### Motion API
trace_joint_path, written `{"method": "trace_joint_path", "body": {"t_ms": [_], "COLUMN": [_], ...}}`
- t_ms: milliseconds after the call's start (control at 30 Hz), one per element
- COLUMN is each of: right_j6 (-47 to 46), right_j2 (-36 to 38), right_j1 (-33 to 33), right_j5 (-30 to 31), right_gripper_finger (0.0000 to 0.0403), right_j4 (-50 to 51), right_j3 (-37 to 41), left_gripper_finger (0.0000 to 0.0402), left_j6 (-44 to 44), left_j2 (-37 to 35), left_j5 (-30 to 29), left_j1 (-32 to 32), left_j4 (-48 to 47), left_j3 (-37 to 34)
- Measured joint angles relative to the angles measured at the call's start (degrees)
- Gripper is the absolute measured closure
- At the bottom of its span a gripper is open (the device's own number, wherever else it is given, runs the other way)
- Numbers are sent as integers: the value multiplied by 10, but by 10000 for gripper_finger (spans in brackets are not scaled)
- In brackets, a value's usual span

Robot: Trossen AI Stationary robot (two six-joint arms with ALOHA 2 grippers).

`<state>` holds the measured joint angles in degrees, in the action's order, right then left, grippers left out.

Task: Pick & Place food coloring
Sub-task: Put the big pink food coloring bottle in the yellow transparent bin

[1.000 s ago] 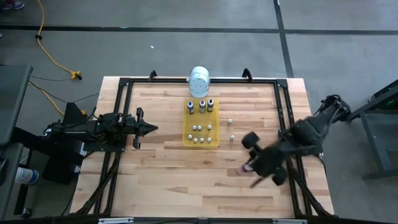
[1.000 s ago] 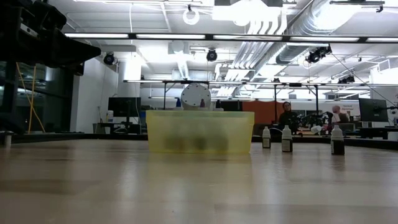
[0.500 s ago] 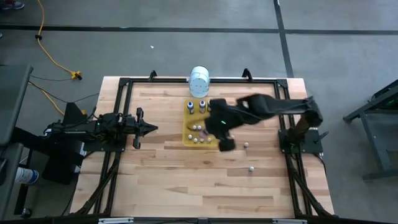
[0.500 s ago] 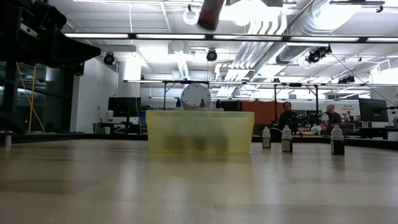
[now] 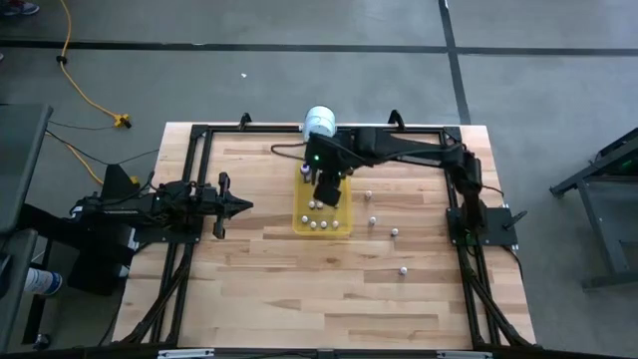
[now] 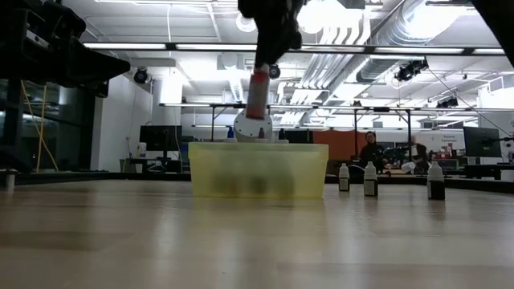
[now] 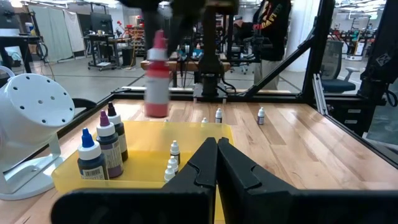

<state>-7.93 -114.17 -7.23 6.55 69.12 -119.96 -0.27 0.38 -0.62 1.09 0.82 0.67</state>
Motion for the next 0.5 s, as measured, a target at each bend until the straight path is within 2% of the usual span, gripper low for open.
{"method": "trace_joint_path", "body": {"t_ms": [167,367,500], "right_j6": [-16,-26,-26], "right_j2": [-16,-18,-17], "right_j1": [-35,-56,-60], "right_j5": [8,8,7], "right_gripper_finger": [289,289,289], "right_j4": [23,19,-18], "right_j3": [7,65,105], "left_gripper_finger": [401,401,401], "left_j6": [0,0,0], "left_j2": [0,0,0], "left_j5": [0,0,0], "left_j1": [0,0,0], "left_j4": [0,0,0], "left_j3": [0,0,0]}}
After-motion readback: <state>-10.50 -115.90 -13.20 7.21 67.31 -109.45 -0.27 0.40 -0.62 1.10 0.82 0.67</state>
